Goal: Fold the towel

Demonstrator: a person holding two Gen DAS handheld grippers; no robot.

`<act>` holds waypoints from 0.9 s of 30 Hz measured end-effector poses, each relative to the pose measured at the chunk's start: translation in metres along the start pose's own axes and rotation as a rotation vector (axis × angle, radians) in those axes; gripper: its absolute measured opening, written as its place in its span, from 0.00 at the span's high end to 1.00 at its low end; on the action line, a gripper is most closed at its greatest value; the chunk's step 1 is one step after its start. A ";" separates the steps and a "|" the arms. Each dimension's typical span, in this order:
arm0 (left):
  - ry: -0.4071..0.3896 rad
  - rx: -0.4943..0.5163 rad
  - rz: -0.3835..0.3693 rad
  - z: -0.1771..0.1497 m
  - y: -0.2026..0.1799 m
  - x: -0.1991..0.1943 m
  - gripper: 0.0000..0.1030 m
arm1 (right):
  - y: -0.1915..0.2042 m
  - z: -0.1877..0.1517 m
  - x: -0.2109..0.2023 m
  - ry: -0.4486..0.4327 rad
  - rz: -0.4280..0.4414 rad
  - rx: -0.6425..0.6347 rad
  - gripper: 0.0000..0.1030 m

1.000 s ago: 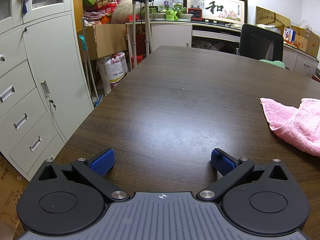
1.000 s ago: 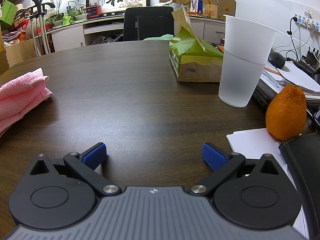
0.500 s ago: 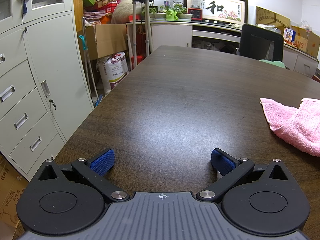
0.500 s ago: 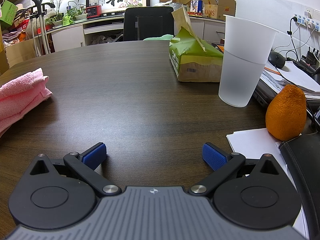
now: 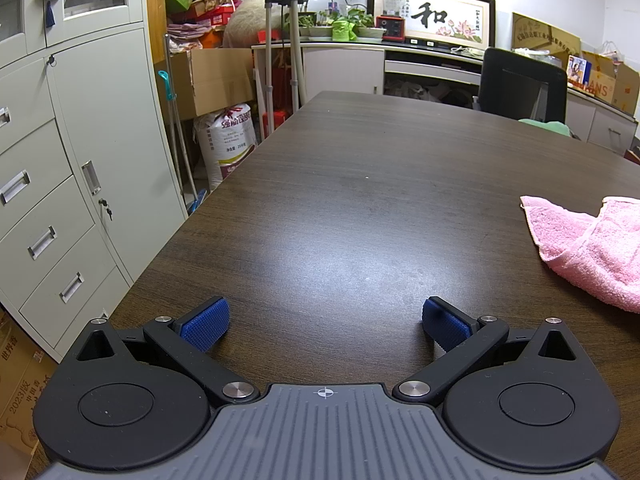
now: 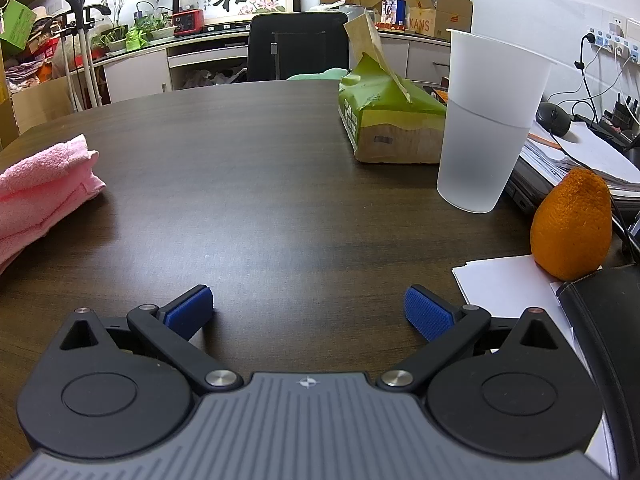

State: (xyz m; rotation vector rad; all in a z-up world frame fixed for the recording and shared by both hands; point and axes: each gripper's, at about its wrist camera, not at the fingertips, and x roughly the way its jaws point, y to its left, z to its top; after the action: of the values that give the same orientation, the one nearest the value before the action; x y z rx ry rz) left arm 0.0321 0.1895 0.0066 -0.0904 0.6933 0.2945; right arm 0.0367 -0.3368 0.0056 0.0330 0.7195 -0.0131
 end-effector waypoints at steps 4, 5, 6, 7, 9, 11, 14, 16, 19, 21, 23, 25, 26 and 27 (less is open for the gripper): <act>0.000 0.000 0.001 0.000 0.000 0.000 0.00 | -0.002 -0.001 -0.002 0.000 0.015 0.000 0.00; 0.000 -0.002 0.002 0.000 0.000 0.000 0.00 | -0.003 -0.001 -0.002 0.000 0.020 0.006 0.00; 0.000 -0.004 0.004 0.000 -0.001 0.000 0.00 | -0.003 -0.001 -0.003 -0.001 0.021 0.015 0.00; 0.000 -0.008 0.008 0.000 -0.001 0.000 0.00 | -0.003 -0.001 -0.004 -0.001 0.021 0.032 0.00; 0.000 -0.014 0.016 0.000 -0.003 0.000 0.00 | -0.003 -0.001 -0.005 -0.002 0.020 0.064 0.00; 0.000 -0.021 0.025 0.000 -0.005 0.000 0.00 | 0.004 0.001 -0.005 0.003 0.024 0.074 0.00; 0.000 -0.027 0.033 0.001 -0.008 -0.001 0.00 | 0.018 0.007 -0.005 0.010 0.091 0.089 0.00; 0.000 -0.025 0.029 0.001 -0.009 -0.001 0.00 | 0.028 0.015 -0.009 -0.006 0.166 0.109 0.00; 0.000 -0.014 0.015 0.002 -0.012 0.000 0.00 | 0.049 0.033 -0.019 -0.053 0.253 0.099 0.00; 0.000 -0.009 0.008 0.004 -0.016 0.002 0.00 | 0.064 0.045 -0.024 -0.074 0.291 0.075 0.00; 0.000 0.004 -0.007 0.006 -0.022 0.004 0.00 | 0.084 0.059 -0.026 -0.083 0.320 0.042 0.00; 0.000 0.024 -0.028 0.007 -0.027 0.006 0.00 | 0.102 0.070 -0.026 -0.080 0.339 0.016 0.00; -0.001 0.033 -0.038 0.007 -0.028 0.006 0.00 | 0.110 0.074 -0.025 -0.078 0.348 0.004 0.00; -0.001 0.040 -0.047 0.007 -0.029 0.006 0.00 | 0.121 0.079 -0.024 -0.078 0.359 -0.016 0.00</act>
State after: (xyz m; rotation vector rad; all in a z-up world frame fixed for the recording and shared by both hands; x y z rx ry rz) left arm 0.0499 0.1643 0.0074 -0.0681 0.6952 0.2353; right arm 0.0733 -0.2187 0.0836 0.1454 0.6280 0.3328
